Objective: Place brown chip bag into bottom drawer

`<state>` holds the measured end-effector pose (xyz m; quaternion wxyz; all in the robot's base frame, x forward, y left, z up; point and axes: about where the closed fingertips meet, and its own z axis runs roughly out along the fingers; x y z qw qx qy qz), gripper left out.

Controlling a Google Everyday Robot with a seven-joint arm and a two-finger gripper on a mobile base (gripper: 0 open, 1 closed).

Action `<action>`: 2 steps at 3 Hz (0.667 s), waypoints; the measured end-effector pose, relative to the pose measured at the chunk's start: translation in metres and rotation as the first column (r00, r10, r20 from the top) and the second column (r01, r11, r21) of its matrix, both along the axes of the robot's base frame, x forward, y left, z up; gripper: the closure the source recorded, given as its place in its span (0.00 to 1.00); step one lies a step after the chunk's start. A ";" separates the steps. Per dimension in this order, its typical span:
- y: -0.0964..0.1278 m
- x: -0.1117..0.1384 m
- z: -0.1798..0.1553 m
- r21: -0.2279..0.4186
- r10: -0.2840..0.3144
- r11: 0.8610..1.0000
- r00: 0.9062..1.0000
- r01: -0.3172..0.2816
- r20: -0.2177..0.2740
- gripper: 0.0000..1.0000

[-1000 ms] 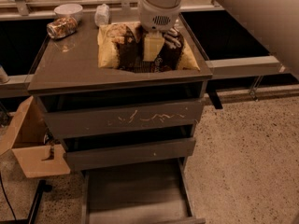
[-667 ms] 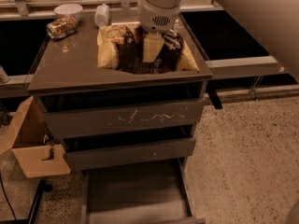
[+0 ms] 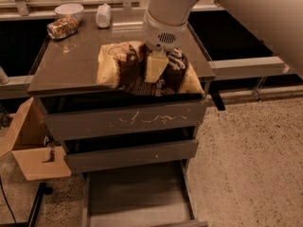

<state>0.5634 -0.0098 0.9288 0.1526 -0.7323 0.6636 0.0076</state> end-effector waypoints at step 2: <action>0.003 -0.042 -0.080 0.097 -0.005 0.995 1.000 0.008 -0.027 1.00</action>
Offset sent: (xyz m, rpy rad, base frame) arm -0.0409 0.0021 -0.0781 0.1035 0.0780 -0.0274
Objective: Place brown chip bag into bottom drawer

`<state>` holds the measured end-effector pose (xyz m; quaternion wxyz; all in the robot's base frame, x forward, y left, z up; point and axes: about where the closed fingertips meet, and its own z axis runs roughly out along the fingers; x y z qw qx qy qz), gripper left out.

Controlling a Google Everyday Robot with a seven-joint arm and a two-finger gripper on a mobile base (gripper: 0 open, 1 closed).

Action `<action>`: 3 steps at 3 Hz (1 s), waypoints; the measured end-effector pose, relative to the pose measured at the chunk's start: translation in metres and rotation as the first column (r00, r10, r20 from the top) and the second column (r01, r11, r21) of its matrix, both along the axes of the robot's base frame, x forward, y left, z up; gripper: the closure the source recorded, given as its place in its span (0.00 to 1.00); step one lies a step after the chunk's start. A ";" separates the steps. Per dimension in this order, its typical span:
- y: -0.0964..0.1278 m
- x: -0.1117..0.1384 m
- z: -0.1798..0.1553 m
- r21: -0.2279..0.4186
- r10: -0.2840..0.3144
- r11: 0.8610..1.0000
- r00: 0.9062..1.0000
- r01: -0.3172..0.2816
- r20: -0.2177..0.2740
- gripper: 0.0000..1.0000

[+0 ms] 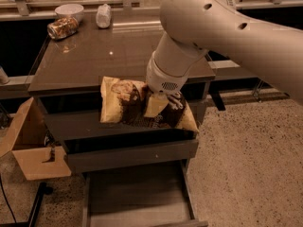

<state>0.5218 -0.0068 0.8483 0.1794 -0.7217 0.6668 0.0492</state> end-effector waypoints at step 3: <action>-0.014 0.000 -0.043 -0.024 -0.018 1.000 1.000 0.018 0.006 1.00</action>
Offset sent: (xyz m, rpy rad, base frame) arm -0.0004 -0.0069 -0.0232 -0.0397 -0.0211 0.0015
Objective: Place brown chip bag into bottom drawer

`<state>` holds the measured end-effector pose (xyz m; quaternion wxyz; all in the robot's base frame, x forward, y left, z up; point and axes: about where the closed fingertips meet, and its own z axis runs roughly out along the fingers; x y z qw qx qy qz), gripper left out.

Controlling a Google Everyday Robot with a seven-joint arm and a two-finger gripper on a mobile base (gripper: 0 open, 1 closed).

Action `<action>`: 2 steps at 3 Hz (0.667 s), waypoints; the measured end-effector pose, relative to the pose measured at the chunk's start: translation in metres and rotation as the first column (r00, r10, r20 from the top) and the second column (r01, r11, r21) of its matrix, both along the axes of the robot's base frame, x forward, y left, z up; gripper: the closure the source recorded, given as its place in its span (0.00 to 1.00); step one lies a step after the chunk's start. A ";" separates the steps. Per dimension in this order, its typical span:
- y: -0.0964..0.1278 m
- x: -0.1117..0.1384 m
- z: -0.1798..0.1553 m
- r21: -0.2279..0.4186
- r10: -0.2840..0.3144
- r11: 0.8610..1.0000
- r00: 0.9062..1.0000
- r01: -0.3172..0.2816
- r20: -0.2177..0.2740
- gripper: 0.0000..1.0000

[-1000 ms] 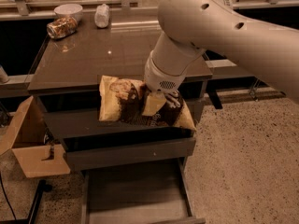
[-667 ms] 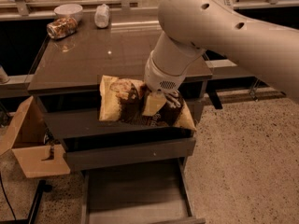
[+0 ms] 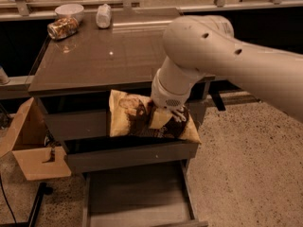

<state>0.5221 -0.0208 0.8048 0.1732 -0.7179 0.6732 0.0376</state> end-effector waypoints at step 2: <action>-0.014 0.009 -0.073 0.004 -0.025 1.000 0.999 0.025 0.022 1.00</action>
Offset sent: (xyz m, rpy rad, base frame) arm 0.0228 -0.0233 -0.1278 0.0096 -0.0415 -0.0426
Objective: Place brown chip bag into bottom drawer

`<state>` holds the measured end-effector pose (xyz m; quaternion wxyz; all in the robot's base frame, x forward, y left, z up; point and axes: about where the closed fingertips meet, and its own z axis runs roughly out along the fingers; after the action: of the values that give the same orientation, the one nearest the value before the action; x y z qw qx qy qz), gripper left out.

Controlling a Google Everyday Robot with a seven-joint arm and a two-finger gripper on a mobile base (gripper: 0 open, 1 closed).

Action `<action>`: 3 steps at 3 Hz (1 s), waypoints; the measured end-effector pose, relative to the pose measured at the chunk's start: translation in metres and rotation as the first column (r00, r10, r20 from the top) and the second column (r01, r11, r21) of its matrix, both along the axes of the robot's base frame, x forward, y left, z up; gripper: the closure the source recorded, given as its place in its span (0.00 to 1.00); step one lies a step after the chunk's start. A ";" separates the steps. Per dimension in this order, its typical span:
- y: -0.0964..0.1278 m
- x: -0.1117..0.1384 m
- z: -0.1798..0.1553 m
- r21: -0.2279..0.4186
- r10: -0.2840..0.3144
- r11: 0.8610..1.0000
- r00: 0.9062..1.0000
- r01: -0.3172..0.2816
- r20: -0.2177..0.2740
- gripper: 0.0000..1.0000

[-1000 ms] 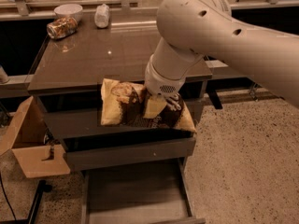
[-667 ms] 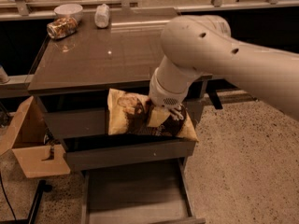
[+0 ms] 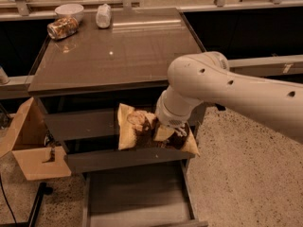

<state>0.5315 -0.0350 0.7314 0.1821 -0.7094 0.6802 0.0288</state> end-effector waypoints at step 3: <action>-0.004 -0.001 -0.076 0.005 0.031 1.000 0.999 -0.031 -0.041 1.00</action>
Offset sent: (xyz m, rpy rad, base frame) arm 0.0040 -0.0043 -0.0477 -0.0029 0.0188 0.0244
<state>0.5310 -0.0392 0.6558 0.1693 -0.7187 0.6728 0.0477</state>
